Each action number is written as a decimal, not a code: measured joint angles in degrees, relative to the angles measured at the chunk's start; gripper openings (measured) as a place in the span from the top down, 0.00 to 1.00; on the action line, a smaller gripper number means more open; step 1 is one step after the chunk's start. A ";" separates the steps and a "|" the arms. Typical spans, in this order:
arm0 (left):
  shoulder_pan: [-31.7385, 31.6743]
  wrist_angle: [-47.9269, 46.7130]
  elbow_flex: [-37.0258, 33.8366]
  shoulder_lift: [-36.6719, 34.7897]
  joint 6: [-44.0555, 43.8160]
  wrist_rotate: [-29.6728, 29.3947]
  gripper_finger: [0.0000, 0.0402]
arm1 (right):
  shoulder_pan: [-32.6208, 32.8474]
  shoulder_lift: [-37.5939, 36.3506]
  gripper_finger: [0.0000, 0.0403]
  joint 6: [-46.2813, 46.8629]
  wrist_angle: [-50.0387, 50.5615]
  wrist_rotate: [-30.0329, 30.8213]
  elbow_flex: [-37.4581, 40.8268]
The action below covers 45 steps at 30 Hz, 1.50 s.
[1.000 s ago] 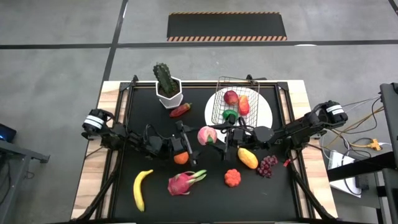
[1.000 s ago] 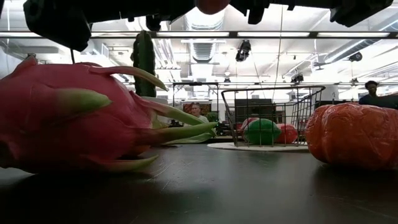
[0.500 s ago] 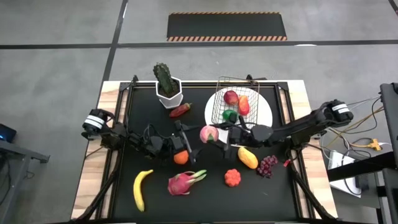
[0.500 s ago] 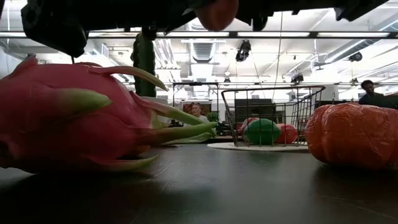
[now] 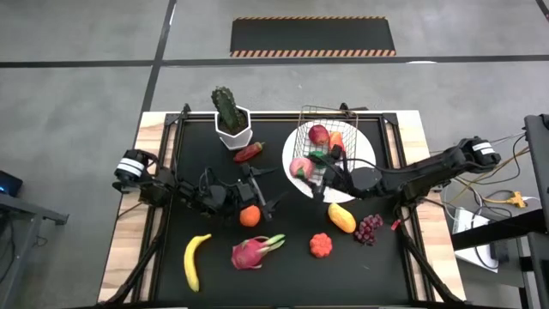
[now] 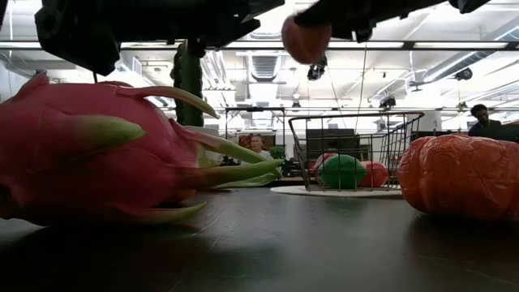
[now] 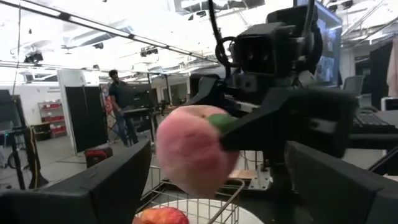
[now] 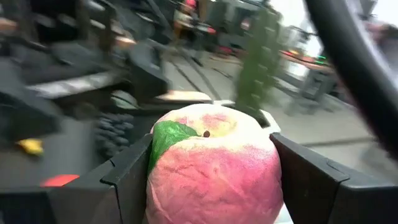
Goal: Build produce basket
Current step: Put the peach into the wire basket
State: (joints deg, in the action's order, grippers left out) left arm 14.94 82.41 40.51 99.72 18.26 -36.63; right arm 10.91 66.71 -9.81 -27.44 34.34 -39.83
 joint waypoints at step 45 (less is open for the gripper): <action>-0.06 -2.91 0.02 0.00 -4.44 -1.15 0.13 | -24.58 15.64 0.11 34.87 17.77 1.67 -1.44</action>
State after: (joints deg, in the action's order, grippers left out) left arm 14.87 79.50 40.53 99.72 13.82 -37.78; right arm -13.67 82.35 25.06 -9.67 36.01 -41.28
